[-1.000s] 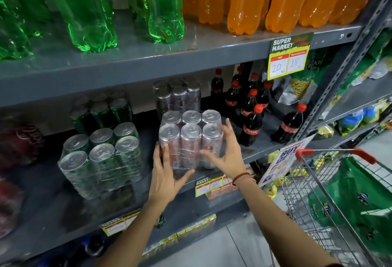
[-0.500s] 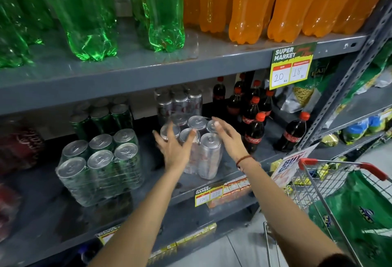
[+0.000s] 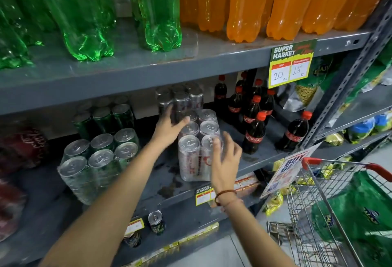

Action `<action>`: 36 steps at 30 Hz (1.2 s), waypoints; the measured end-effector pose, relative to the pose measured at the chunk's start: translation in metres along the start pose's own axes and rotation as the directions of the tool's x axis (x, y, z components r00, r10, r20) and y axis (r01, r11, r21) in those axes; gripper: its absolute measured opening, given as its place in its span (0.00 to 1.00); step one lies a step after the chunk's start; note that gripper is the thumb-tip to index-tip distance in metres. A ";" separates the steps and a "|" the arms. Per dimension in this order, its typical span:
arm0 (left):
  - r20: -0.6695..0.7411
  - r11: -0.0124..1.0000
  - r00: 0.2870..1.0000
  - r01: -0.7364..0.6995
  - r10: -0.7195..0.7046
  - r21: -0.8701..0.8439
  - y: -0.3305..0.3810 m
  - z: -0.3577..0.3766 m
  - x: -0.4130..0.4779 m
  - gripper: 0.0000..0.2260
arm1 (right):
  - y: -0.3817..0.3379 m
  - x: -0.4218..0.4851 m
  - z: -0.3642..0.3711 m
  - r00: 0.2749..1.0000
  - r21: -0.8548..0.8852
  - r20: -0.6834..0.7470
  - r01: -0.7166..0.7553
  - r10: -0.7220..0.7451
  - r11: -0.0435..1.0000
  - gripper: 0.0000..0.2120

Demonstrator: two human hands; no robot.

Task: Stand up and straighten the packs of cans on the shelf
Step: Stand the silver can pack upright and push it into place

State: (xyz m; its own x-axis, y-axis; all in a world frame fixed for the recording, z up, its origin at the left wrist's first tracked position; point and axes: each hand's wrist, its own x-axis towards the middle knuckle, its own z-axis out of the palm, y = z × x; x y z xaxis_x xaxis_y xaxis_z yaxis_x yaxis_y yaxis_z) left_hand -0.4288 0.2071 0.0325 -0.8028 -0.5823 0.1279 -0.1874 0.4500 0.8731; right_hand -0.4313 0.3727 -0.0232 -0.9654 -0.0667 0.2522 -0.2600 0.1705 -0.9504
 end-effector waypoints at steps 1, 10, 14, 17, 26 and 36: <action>-0.154 0.995 0.988 0.010 -0.025 -0.097 0.001 0.007 -0.018 0.30 | 0.001 0.016 -0.004 1.000 0.053 0.016 -0.015 0.014 0.999 0.24; -0.293 0.988 0.953 0.039 -0.082 -0.148 0.008 0.114 -0.129 0.48 | -0.003 0.132 0.014 0.754 -0.023 0.657 -0.021 0.032 0.999 0.25; -0.360 0.987 0.921 0.161 -0.149 0.004 0.008 0.116 -0.104 0.53 | 0.007 0.131 0.018 0.776 0.013 0.629 -0.065 0.042 0.998 0.21; -0.365 0.997 0.929 0.072 -0.066 0.002 -0.010 0.100 -0.089 0.55 | 0.011 0.126 0.012 0.840 0.001 0.542 0.046 -0.039 0.999 0.20; 0.163 0.995 0.983 -0.094 0.088 0.029 -0.052 -0.002 -0.011 0.52 | 0.027 0.096 0.003 0.928 -0.073 0.357 0.138 -0.103 0.988 0.33; 0.153 0.999 0.988 -0.015 0.008 0.049 -0.049 0.000 -0.009 0.54 | 0.011 0.136 -0.005 0.717 -0.221 0.693 0.313 -0.077 0.924 0.49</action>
State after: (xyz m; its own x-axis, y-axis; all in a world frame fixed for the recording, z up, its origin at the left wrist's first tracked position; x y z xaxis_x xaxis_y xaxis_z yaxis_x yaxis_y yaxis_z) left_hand -0.4123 0.1898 -0.0112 -0.8814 -0.4684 0.0611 -0.2025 0.4917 0.8469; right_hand -0.5659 0.3704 0.0019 -0.6579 -0.7422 0.1278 -0.5465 0.3538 -0.7590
